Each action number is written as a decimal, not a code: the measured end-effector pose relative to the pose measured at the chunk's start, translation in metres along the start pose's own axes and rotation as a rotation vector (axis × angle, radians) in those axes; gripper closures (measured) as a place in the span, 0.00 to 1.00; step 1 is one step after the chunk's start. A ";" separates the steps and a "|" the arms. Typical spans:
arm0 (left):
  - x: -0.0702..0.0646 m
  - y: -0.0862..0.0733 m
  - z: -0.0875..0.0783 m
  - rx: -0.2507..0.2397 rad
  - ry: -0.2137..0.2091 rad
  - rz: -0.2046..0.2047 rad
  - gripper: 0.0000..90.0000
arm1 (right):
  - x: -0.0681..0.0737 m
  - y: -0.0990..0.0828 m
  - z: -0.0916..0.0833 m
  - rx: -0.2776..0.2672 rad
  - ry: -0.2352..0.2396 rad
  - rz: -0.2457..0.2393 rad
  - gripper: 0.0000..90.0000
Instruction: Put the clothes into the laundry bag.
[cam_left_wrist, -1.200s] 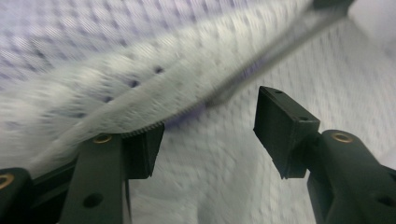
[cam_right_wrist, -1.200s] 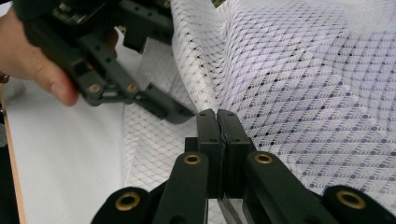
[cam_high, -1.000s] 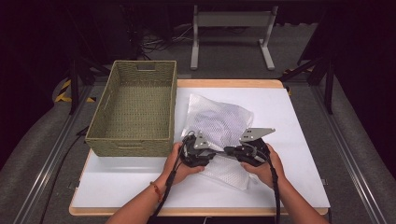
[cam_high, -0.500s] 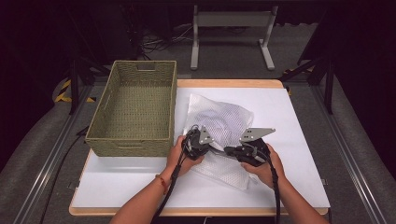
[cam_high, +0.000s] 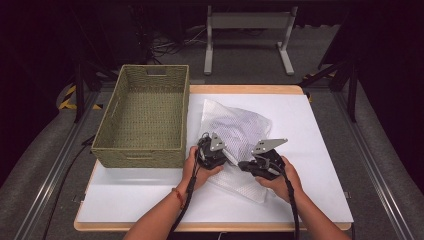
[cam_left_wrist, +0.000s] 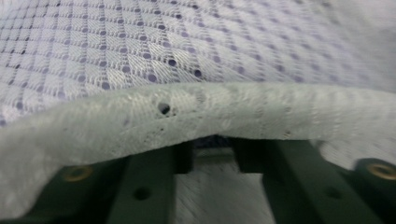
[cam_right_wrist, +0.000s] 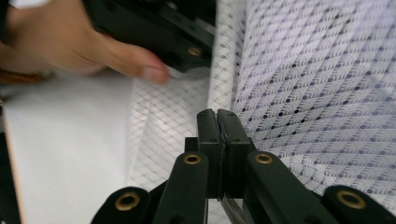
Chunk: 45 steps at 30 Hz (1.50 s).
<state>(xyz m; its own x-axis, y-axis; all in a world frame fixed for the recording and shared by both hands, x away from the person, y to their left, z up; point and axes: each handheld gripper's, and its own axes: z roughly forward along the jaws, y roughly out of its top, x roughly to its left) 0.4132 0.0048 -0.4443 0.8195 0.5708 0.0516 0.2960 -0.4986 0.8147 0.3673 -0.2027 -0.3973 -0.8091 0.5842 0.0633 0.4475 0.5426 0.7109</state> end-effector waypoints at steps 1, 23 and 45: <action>-0.001 -0.001 -0.003 0.008 0.002 0.008 0.73 | 0.000 0.000 0.001 0.005 0.004 0.002 0.99; -0.012 -0.040 -0.070 0.067 -0.077 0.053 0.53 | 0.002 0.002 -0.008 -0.022 0.004 -0.013 0.99; -0.018 -0.010 -0.025 0.150 0.038 0.140 0.99 | 0.003 0.004 -0.009 -0.033 0.003 -0.019 0.99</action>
<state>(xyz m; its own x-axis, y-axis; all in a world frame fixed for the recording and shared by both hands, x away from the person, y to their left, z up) 0.3829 0.0162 -0.4389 0.8395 0.5117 0.1828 0.2524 -0.6651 0.7028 0.3628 -0.2043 -0.3880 -0.8185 0.5723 0.0514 0.4190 0.5332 0.7349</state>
